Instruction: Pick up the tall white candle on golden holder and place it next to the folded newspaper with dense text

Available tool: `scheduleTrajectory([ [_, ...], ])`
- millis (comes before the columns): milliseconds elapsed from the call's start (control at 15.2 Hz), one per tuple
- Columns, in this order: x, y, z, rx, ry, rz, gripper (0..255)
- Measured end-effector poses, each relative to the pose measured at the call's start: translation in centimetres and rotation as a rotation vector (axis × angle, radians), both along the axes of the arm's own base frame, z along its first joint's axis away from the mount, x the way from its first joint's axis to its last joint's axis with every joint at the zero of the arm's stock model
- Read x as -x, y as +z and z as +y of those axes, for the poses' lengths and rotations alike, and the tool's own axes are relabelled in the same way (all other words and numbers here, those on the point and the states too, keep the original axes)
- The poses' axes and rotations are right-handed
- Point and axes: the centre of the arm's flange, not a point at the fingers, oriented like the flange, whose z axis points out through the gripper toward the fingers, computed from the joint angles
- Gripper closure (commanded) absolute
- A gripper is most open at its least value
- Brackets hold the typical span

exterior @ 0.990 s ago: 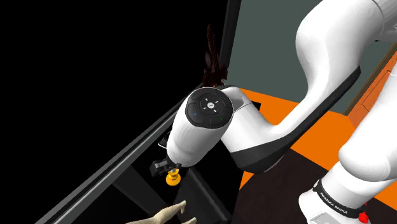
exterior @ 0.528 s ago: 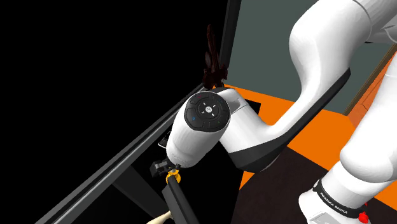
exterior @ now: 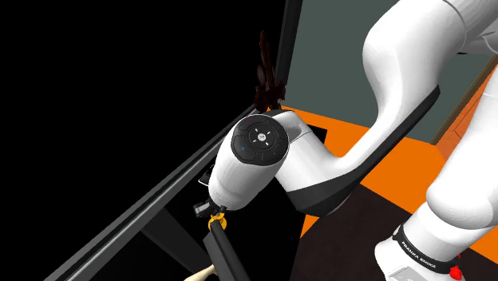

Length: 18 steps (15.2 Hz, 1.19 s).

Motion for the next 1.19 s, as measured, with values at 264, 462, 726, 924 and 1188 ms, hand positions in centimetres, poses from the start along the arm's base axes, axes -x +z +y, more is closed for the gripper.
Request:
scheduleTrajectory([
  [264, 0.0, 0.0, 0.0, 0.000, 0.000, 0.000, 255],
  [462, 0.1, 1.1, 0.0, 0.000, 0.000, -0.001, 255],
  [726, 0.1, 3.2, 0.1, 0.000, 0.000, -0.002, 255],
  [924, 0.0, 4.8, -0.1, 0.003, 0.001, -0.005, 255],
  [1188, 0.1, 6.8, -0.1, 0.001, 0.000, -0.001, 255],
])
